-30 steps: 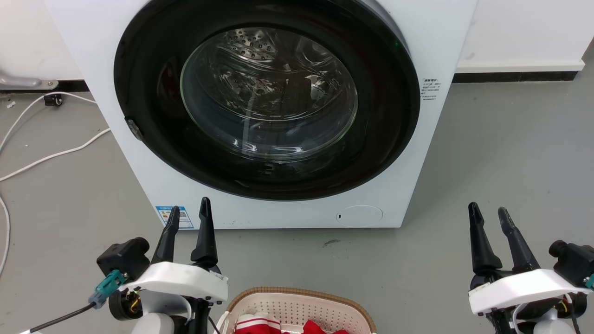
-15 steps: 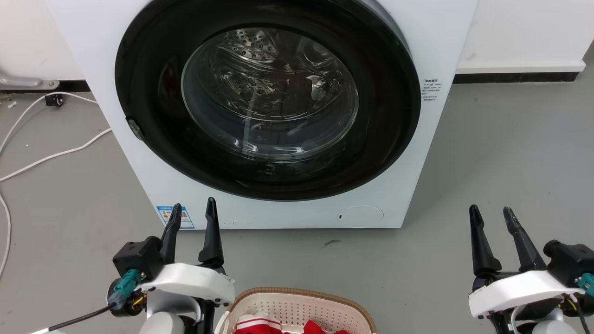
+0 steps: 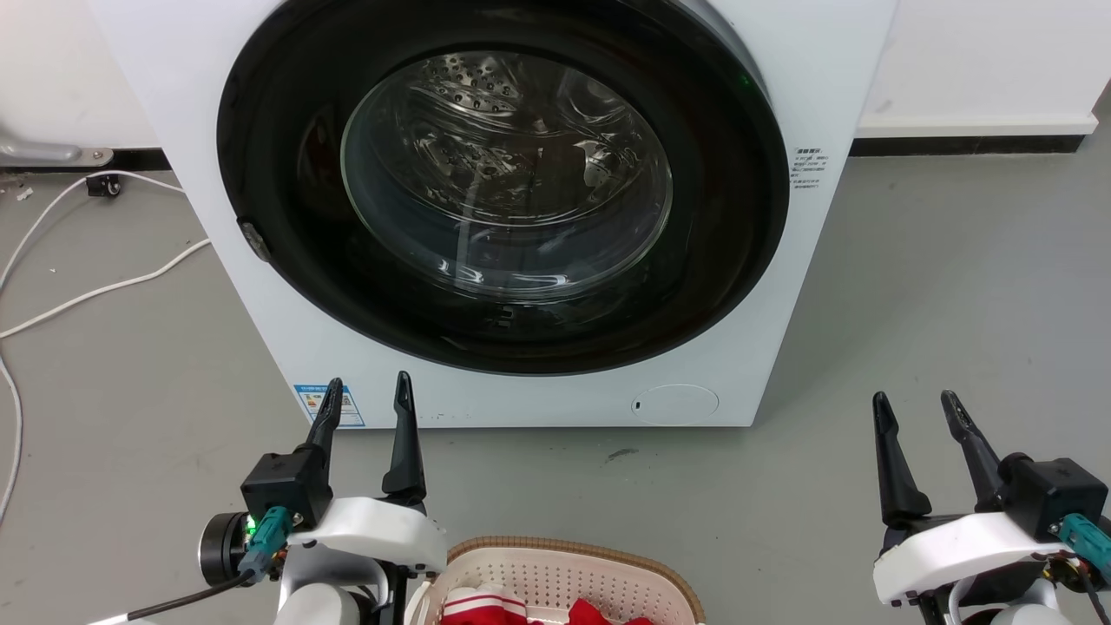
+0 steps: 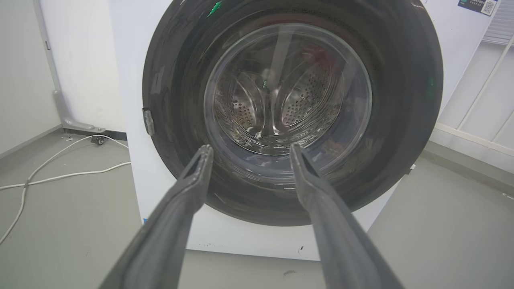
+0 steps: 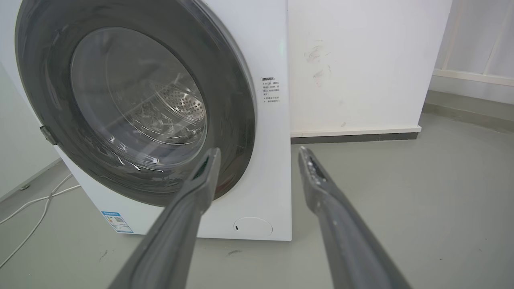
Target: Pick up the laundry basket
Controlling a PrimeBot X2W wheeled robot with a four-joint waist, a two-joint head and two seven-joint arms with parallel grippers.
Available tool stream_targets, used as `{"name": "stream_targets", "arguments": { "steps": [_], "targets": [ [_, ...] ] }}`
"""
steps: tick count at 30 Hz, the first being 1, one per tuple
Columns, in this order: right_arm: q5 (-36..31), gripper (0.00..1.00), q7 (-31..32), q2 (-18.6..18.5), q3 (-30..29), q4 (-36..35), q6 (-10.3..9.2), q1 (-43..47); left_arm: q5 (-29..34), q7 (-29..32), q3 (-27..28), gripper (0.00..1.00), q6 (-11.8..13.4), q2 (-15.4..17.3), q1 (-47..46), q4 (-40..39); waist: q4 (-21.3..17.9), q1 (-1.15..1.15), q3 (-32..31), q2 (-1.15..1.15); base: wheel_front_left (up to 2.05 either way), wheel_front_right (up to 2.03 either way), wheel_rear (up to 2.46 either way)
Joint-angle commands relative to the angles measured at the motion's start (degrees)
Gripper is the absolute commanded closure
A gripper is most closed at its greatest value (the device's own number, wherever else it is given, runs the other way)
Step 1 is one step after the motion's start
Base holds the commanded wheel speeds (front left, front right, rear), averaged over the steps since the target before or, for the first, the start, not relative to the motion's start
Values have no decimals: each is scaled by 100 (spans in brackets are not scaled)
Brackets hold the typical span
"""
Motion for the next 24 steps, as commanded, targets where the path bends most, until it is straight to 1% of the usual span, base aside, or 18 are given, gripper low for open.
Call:
{"name": "stream_targets", "arguments": {
  "steps": [1,18,24],
  "targets": [
    [-136,0,-1,13,4,-46,-2,19,150,-59,-20,0,35,12,-87,13,-3,0,3,0,0,0,0],
    [-500,0,87,20,29,-6,-2,90,750,-226,-85,0,157,10,-60,32,24,0,10,0,0,0,0],
    [-360,0,132,19,27,36,-2,89,704,-215,-50,0,177,10,-23,60,22,0,19,0,0,0,0]
  ]
}}
